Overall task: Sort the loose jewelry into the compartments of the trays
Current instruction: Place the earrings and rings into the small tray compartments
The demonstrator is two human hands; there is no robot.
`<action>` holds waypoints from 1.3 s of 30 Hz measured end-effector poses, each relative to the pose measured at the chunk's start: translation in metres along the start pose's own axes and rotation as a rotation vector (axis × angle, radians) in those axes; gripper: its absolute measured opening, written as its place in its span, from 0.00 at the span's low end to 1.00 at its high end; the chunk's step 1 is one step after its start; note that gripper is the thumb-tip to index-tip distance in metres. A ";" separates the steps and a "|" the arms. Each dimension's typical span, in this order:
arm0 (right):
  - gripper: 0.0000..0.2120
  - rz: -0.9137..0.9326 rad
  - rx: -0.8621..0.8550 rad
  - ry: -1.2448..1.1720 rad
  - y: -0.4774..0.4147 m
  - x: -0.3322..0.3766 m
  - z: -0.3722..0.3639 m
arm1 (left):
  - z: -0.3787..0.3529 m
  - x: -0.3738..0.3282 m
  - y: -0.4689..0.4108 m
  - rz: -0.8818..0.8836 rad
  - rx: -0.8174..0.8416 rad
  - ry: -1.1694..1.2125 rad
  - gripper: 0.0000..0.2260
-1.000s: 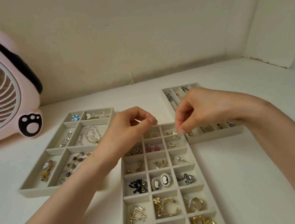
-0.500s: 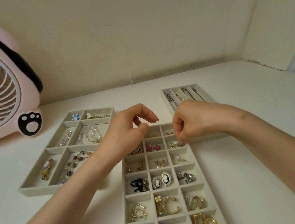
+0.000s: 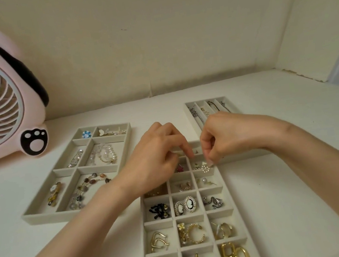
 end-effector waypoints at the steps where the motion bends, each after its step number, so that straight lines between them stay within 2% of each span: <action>1: 0.03 -0.006 -0.008 0.024 0.000 0.001 -0.001 | -0.002 -0.001 0.000 -0.026 0.015 -0.031 0.19; 7: 0.05 0.004 -0.067 0.170 0.000 0.007 -0.005 | -0.009 -0.001 0.001 -0.131 0.054 -0.154 0.25; 14: 0.02 0.061 -0.097 0.351 -0.006 0.014 -0.012 | -0.017 0.002 0.001 -0.218 0.053 -0.272 0.24; 19: 0.11 0.064 -0.142 0.399 -0.007 0.015 -0.015 | -0.017 0.000 0.001 -0.258 0.020 -0.352 0.22; 22: 0.11 0.049 -0.154 0.385 -0.006 0.013 -0.016 | -0.017 -0.001 0.002 -0.271 0.012 -0.375 0.21; 25: 0.03 0.034 -0.154 0.336 -0.006 0.009 -0.012 | -0.017 -0.001 0.002 -0.270 0.009 -0.358 0.21; 32: 0.05 0.034 -0.184 0.283 -0.007 0.006 -0.014 | -0.018 -0.001 0.002 -0.264 -0.002 -0.373 0.20; 39: 0.03 0.034 -0.141 0.073 0.002 -0.002 0.003 | -0.019 0.001 0.002 -0.247 0.026 -0.329 0.23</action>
Point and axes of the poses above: each hand's wrist, its own y-axis away from the middle knuckle, its own z-axis out of the back of the hand, x = y × z, the point moved 4 cm from there along -y, towards the middle knuckle, and after that the axes turned 8 degrees about -y, right-handed, at the moved point
